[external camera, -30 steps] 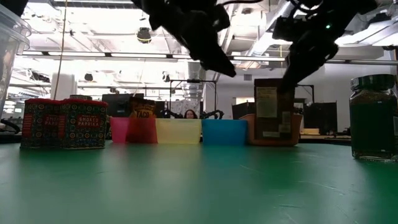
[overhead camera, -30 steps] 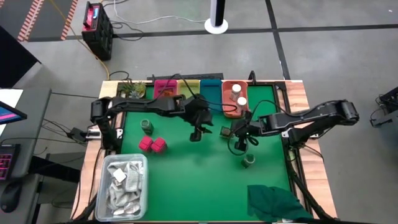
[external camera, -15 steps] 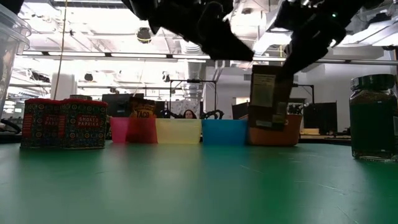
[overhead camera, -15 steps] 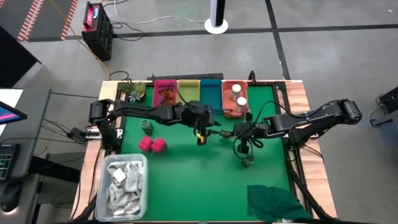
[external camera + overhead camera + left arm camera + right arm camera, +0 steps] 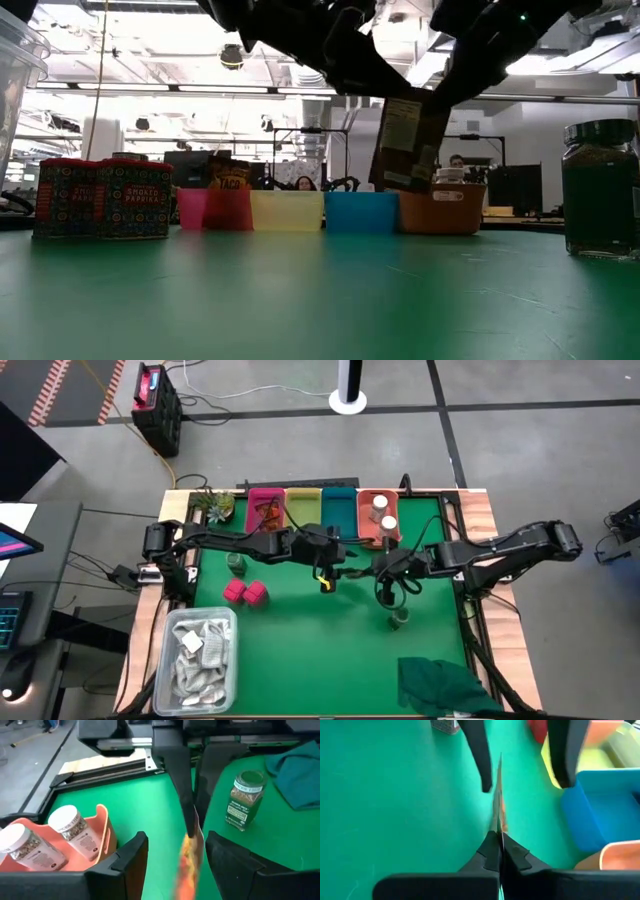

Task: Sort spices by type
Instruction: Put the orange seasoning pack into the pink bin

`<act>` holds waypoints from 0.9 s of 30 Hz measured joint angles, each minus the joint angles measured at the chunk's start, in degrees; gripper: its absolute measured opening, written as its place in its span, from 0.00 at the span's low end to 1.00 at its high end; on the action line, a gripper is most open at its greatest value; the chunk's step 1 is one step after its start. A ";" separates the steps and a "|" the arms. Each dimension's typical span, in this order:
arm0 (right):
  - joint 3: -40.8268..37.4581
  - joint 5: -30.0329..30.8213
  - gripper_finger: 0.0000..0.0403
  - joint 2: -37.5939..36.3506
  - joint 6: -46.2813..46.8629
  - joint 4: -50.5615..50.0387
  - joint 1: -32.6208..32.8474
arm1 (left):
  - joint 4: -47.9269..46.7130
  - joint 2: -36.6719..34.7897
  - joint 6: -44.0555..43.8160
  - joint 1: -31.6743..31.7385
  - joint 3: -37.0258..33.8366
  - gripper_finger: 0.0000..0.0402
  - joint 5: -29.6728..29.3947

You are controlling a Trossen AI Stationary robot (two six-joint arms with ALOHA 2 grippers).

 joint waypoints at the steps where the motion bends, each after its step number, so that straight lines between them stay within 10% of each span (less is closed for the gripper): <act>1: 0.00 -0.14 0.05 0.01 0.00 0.21 -0.26 | 0.11 0.00 0.00 0.02 0.00 0.47 0.00; 27: 0.00 0.09 0.18 0.07 -4.36 5.85 -3.85 | -5.09 -1.99 -1.28 5.83 0.00 0.00 6.68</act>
